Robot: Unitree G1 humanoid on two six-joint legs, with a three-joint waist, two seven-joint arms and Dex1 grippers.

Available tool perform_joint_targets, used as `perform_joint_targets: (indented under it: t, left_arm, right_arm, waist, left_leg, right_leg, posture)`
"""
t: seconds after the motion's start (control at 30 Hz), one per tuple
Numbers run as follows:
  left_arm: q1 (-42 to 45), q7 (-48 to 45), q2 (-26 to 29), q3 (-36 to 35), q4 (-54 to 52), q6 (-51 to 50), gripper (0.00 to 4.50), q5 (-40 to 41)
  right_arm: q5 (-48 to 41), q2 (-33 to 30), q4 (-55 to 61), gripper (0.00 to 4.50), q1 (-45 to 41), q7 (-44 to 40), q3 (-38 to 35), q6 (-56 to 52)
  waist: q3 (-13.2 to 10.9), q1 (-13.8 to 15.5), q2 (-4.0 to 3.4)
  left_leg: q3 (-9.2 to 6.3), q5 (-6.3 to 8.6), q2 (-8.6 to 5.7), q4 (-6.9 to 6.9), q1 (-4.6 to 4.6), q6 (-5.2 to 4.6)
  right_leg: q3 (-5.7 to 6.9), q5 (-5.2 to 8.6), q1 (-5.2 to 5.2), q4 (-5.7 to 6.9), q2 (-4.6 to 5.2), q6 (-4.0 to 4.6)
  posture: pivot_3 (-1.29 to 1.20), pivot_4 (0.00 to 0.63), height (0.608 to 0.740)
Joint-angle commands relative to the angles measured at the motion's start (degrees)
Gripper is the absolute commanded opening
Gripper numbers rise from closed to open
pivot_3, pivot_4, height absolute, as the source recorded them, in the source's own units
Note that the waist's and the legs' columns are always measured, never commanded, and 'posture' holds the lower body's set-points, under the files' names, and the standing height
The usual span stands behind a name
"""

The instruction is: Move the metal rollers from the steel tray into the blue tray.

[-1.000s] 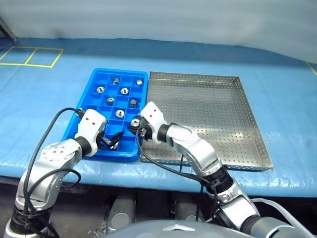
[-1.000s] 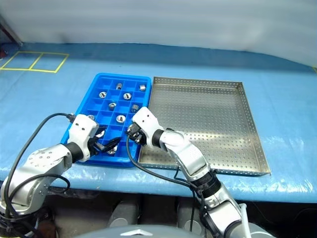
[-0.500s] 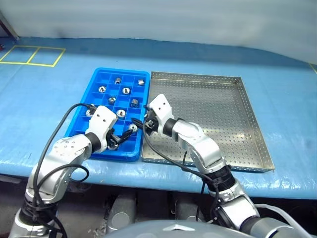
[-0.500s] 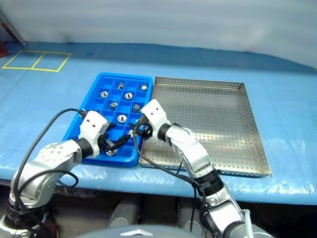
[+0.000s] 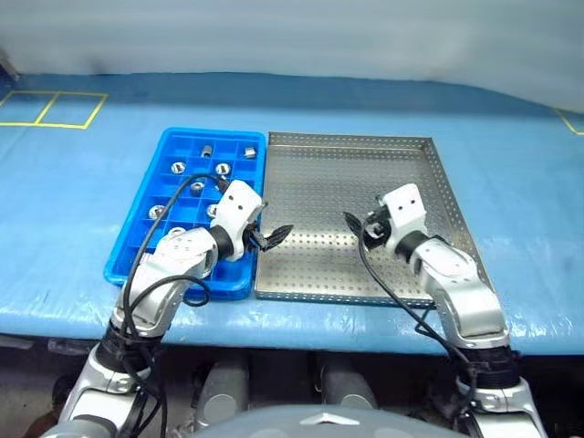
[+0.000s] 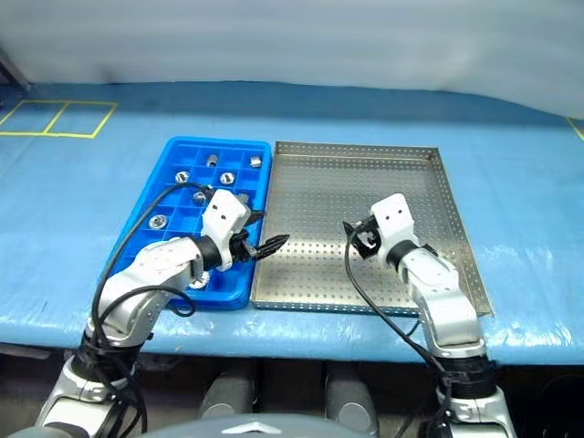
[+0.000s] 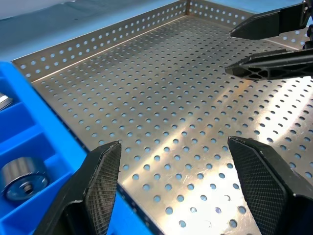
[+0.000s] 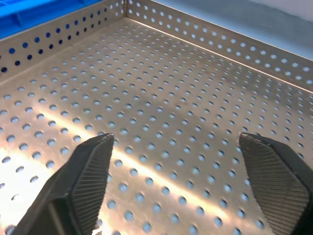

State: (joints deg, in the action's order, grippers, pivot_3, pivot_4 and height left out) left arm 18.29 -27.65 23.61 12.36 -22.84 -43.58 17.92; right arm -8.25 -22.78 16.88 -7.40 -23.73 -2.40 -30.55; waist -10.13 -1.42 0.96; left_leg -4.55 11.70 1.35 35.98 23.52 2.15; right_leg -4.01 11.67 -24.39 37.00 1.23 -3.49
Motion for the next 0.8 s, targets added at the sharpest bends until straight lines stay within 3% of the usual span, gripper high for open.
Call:
perform_joint_targets:
  t: [0.03,0.23,0.8]
  left_arm:
    - [0.90,-1.41,0.18,0.08,1.16,3.63,3.79,-1.26]
    - [1.15,-1.12,-0.55,-0.44,2.78,4.54,3.79,-2.26]
    - [0.91,-0.25,-0.66,-1.13,2.59,4.00,3.79,-3.12]
  right_arm:
    - [-1.43,-0.82,1.87,4.46,0.28,-1.03,-2.56,3.63]
    - [0.90,0.42,1.69,4.46,-0.90,3.72,-2.96,4.12]
    - [0.71,1.65,0.41,4.46,-2.45,2.92,-0.78,4.84]
  waist:
    - [0.00,-0.68,-0.01]
    - [0.00,-0.86,0.00]
    - [0.00,-0.62,-0.01]
  left_leg:
    - [0.01,0.00,0.01,0.01,-0.02,0.00]
    - [0.01,-0.04,-0.01,0.09,-0.04,-0.06]
    - [0.01,-0.04,-0.04,0.10,-0.03,-0.06]
  right_leg:
    - [-0.02,0.00,0.00,0.03,-0.01,0.00]
    - [-0.05,-0.02,0.05,0.08,-0.01,-0.03]
    - [-0.09,-0.07,0.06,0.04,0.00,-0.10]
  posture:
    - [0.02,0.150,0.740]
    - [0.02,0.150,0.740]
    - [0.04,0.150,0.740]
